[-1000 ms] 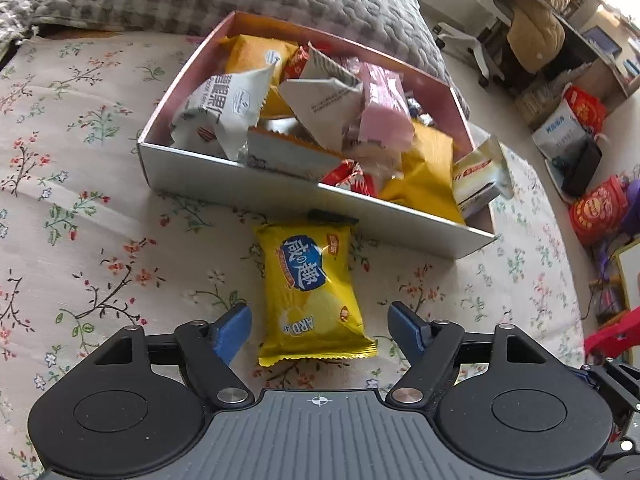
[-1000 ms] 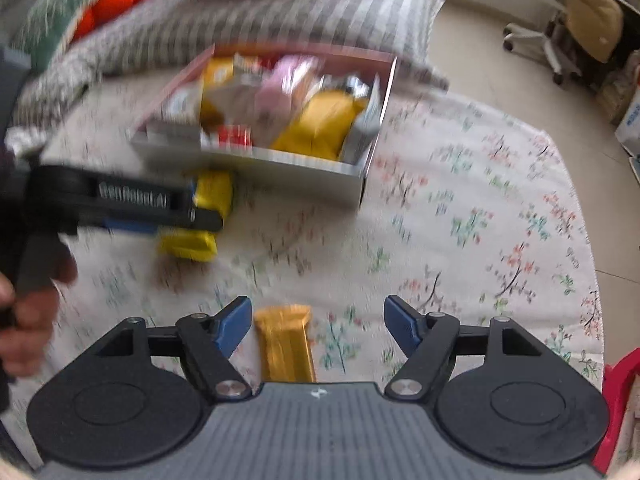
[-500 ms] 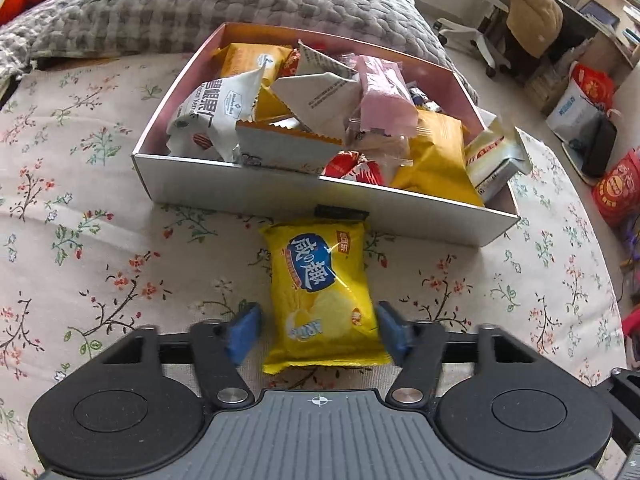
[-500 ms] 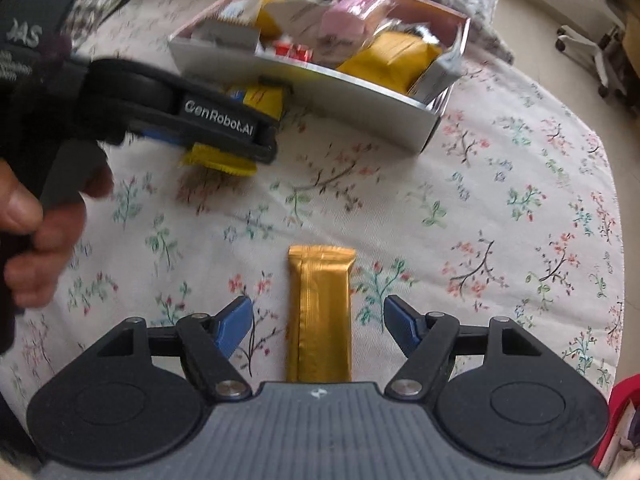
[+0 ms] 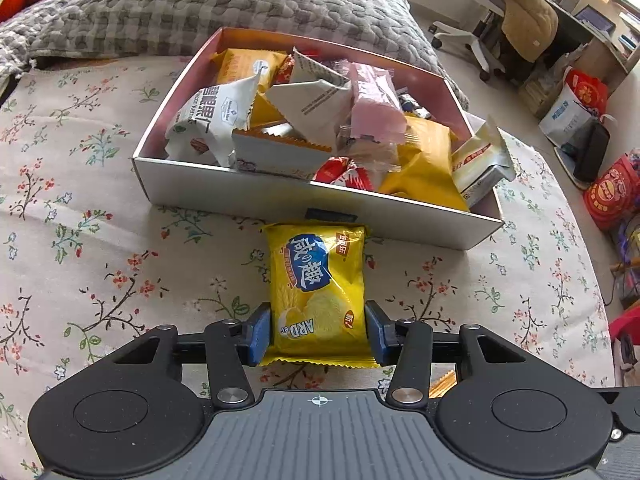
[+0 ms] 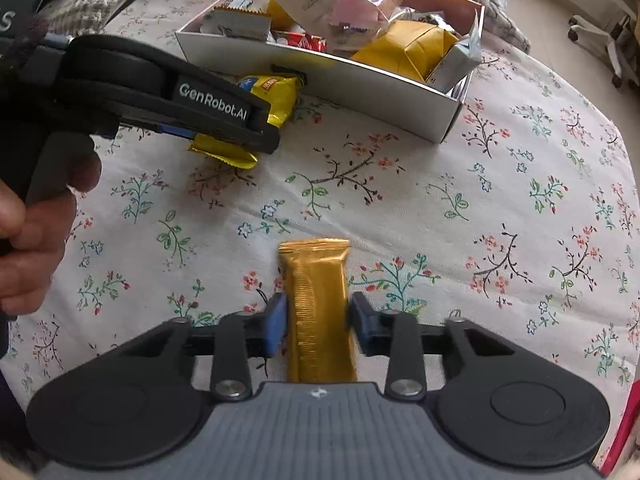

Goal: Organize snacks
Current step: 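Lift both held snacks over the box and lower them inside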

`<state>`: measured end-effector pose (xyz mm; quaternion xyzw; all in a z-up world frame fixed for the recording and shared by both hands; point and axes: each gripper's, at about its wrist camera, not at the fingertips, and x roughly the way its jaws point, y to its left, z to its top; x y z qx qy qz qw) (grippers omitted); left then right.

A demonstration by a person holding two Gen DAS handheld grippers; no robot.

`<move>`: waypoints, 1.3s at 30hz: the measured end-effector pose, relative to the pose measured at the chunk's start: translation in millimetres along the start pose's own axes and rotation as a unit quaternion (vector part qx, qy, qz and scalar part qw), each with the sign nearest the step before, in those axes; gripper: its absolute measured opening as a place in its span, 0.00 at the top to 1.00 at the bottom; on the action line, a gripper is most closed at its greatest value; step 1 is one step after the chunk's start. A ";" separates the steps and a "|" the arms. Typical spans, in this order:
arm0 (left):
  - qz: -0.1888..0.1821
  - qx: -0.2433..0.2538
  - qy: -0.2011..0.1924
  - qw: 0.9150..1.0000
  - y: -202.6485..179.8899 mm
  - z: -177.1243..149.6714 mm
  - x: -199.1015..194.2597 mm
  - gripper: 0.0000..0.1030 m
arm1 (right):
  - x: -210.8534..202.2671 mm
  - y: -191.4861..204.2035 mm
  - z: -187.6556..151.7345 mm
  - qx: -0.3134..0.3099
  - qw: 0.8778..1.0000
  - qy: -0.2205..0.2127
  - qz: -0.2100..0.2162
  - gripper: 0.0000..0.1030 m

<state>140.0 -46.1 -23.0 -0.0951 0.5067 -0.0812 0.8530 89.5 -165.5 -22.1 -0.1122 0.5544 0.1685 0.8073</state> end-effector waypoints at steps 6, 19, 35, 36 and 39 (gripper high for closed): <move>0.001 0.002 0.003 1.000 -1.3 0.3 -0.4 0.56 | -0.6 -2.7 2.6 0.007 1.000 -0.008 0.002 0.75; -0.003 0.010 -0.002 1.000 -5.6 0.5 -5.7 0.56 | -16.6 -12.6 8.4 0.043 0.998 -0.053 0.002 0.75; -0.018 0.022 -0.011 1.000 -14.0 1.7 -18.9 0.56 | -35.7 -34.9 14.0 0.104 0.988 -0.114 0.005 0.75; -0.018 0.024 -0.014 0.999 -14.9 2.1 -20.6 0.56 | -37.1 -36.1 14.1 0.107 0.987 -0.119 0.008 0.75; -0.023 0.029 -0.022 0.999 -17.1 3.8 -27.1 0.56 | -41.7 -39.1 14.5 0.118 0.984 -0.135 0.015 0.75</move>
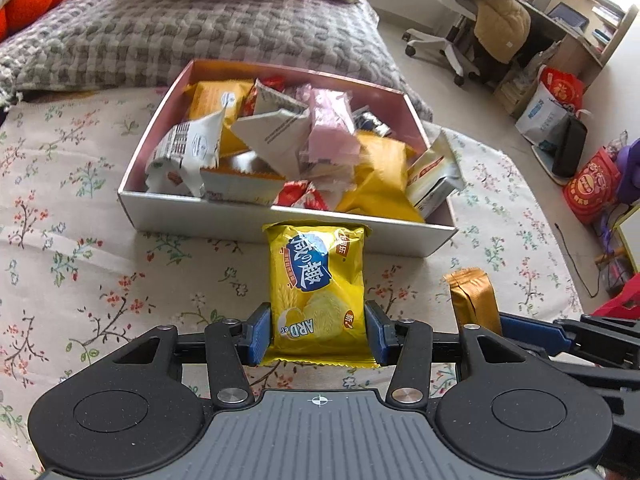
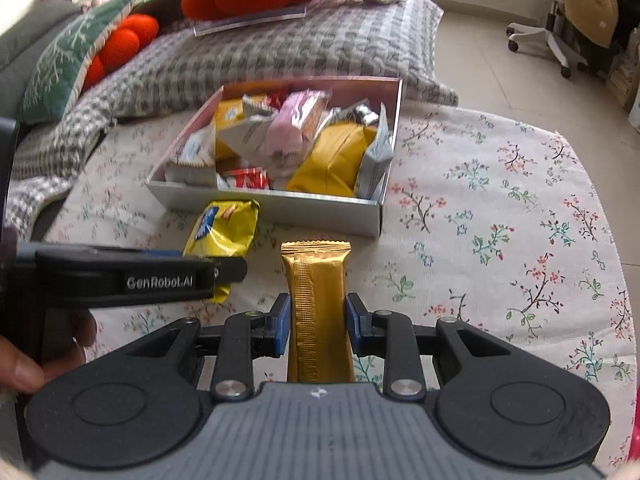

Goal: Organize snacks
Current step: 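Lift both held snacks over the box and lower them inside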

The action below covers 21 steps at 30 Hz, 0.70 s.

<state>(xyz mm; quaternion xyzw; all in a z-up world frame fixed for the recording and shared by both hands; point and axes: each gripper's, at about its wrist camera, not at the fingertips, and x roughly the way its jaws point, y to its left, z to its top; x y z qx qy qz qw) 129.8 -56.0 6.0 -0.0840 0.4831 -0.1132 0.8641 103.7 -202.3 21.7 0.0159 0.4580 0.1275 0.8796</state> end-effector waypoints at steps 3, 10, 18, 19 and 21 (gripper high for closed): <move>-0.004 0.003 -0.010 1.000 -1.5 2.8 -6.1 0.56 | -3.3 -1.7 1.3 0.009 1.000 -0.011 0.004 0.75; -0.012 -0.002 -0.022 1.000 0.9 10.6 -14.8 0.56 | -12.4 -8.2 5.0 0.034 0.998 -0.047 0.012 0.75; -0.010 -0.025 -0.051 0.998 14.0 29.5 -27.8 0.56 | -15.2 -12.8 12.8 0.070 0.994 -0.078 0.029 0.75; -0.010 -0.029 -0.054 0.998 16.9 31.9 -28.7 0.56 | -14.7 -12.3 14.9 0.074 0.993 -0.081 0.032 0.75; -0.010 -0.038 -0.062 0.997 23.7 38.3 -31.3 0.56 | -15.1 -13.2 18.6 0.083 0.992 -0.089 0.035 0.75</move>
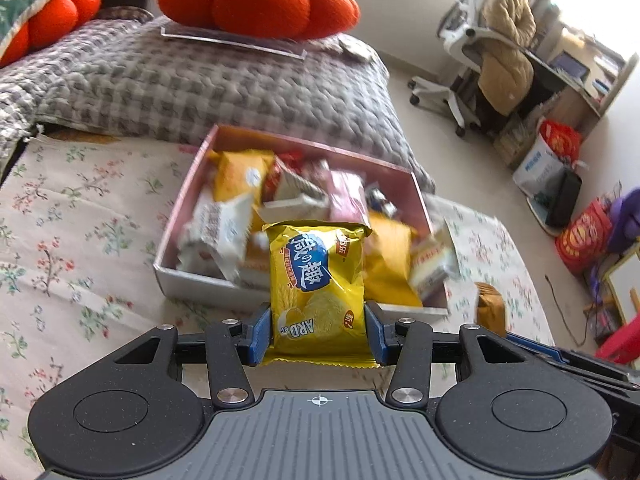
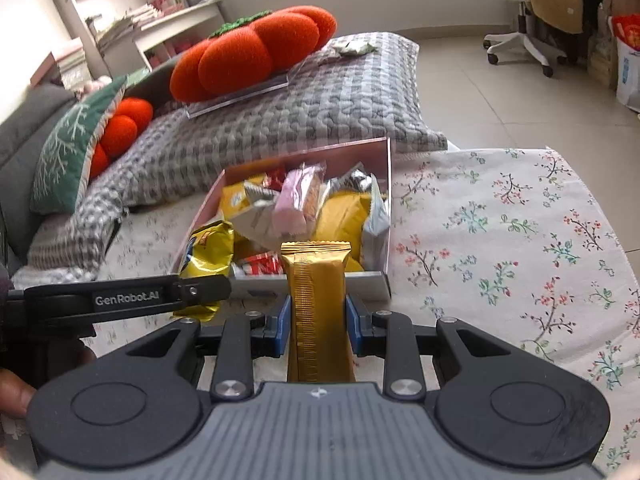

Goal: Organize snacks
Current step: 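Lift both held snacks over the box and lower them inside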

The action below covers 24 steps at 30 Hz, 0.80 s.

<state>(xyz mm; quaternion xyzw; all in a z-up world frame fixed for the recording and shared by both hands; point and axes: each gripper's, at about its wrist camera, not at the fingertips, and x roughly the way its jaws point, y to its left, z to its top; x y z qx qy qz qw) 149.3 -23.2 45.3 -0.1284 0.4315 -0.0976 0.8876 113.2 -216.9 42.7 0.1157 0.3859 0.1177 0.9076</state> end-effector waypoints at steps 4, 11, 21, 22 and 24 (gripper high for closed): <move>0.004 -0.010 -0.022 1.000 10.0 16.0 -2.4 0.56 | 0.5 -6.9 10.1 0.024 1.000 -0.020 -0.004 0.75; -0.010 -0.008 -0.050 0.999 18.7 48.5 8.5 0.56 | 20.7 -19.8 33.6 0.095 0.994 -0.035 0.031 0.75; -0.018 0.005 -0.052 0.998 26.2 75.6 42.0 0.56 | 53.0 -27.4 64.4 0.144 0.987 -0.053 0.051 0.75; -0.017 0.008 -0.050 0.999 25.3 76.2 45.2 0.56 | 56.3 -28.7 66.4 0.148 0.986 -0.053 0.050 0.75; -0.016 0.007 -0.044 0.999 23.9 77.1 54.1 0.56 | 63.0 -33.3 69.8 0.165 0.983 -0.053 0.060 0.75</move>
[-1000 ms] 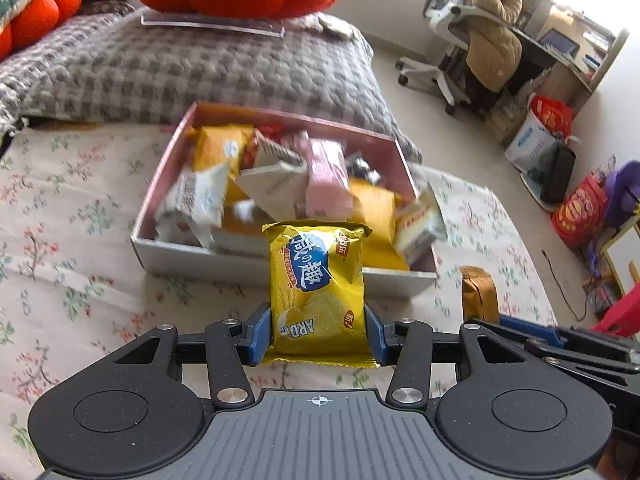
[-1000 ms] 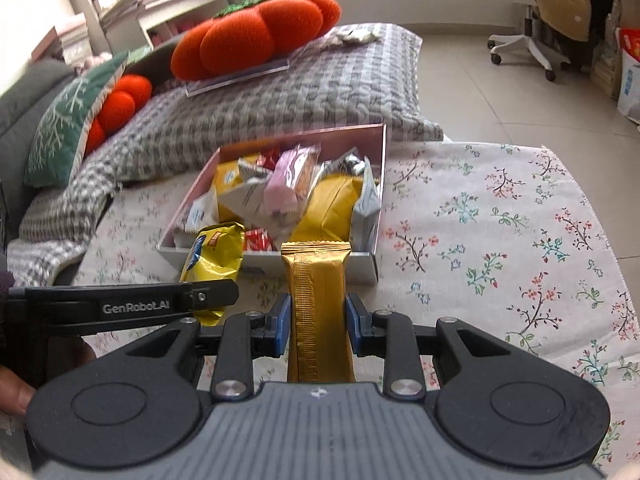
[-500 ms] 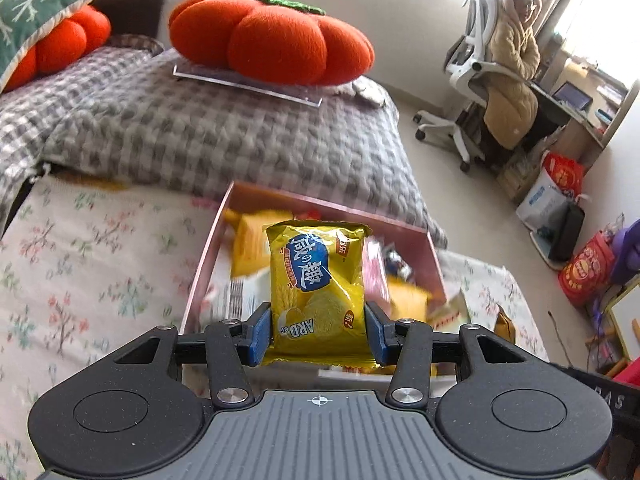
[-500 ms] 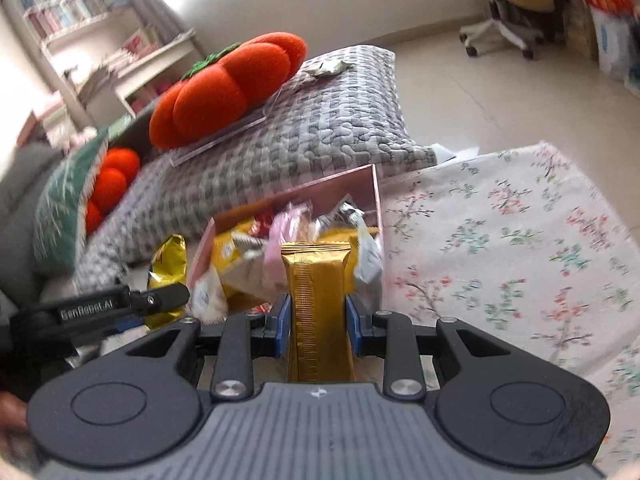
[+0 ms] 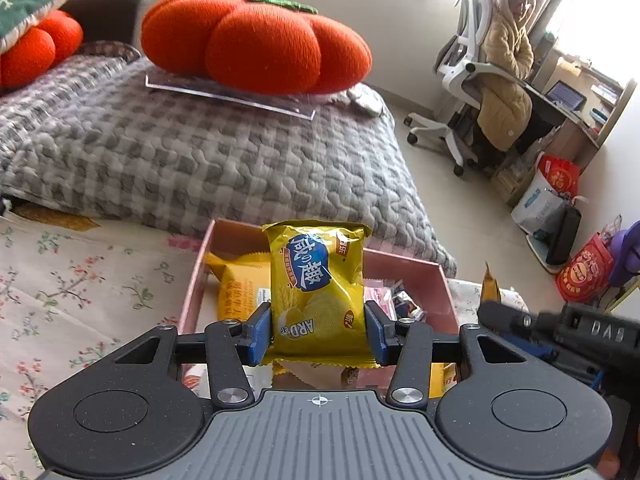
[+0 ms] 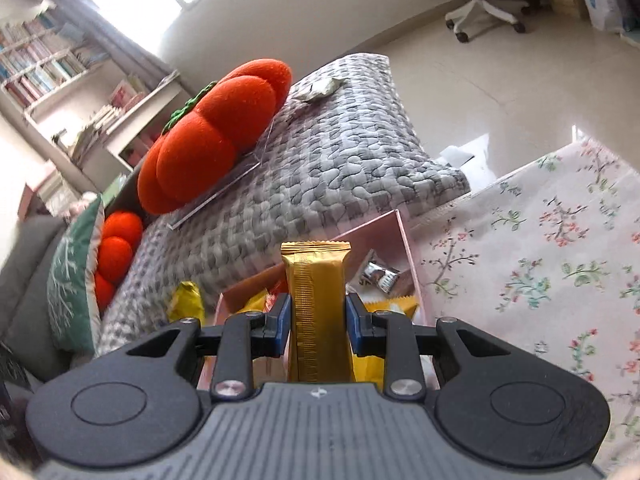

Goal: Organize snacks
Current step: 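Lift both held snacks over the box and lower them inside, then open both grippers to drop the snacks and withdraw from the box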

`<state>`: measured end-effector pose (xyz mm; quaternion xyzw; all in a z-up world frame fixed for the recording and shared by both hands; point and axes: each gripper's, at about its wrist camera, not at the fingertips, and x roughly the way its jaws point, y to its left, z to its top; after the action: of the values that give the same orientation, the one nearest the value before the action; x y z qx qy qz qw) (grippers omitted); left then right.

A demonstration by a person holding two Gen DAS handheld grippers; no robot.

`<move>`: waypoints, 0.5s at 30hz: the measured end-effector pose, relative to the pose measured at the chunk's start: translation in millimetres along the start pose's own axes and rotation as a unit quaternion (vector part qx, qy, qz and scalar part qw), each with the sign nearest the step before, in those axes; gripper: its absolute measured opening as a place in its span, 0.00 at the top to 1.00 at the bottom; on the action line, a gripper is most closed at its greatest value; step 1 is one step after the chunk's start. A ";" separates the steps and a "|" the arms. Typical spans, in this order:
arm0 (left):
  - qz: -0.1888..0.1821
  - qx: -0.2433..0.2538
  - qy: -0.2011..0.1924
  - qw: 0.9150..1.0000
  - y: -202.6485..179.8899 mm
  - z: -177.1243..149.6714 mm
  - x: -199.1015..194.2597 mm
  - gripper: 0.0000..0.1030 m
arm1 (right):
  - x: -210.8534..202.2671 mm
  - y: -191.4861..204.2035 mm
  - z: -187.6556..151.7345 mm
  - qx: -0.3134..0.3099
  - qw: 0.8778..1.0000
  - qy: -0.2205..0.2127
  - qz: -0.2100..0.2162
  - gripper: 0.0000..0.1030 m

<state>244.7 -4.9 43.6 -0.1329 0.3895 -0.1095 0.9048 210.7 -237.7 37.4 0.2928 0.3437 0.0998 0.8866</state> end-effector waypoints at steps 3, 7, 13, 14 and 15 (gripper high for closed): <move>0.002 0.004 0.004 1.000 -2.0 -1.7 10.1 0.55 | 8.7 -1.0 4.2 0.011 1.000 -0.006 -0.001 0.75; 0.011 0.010 0.001 1.000 -0.6 -5.0 16.5 0.54 | 16.4 1.0 3.4 0.012 1.000 -0.015 -0.006 0.68; 0.000 -0.006 -0.003 1.000 8.6 -1.6 8.4 0.54 | 9.1 -1.7 1.6 -0.001 0.999 -0.023 -0.034 0.65; -0.005 -0.014 -0.006 1.000 10.9 0.1 4.2 0.54 | 7.4 -2.9 1.6 0.003 0.999 -0.021 -0.033 0.65; -0.011 -0.022 -0.007 1.000 12.8 1.4 -0.2 0.54 | 4.3 -3.6 1.8 0.006 0.999 -0.021 -0.034 0.65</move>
<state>246.7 7.4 40.5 -0.1581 0.3837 -0.1102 0.9031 215.0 -239.8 34.0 0.2884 0.3357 0.0619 0.8946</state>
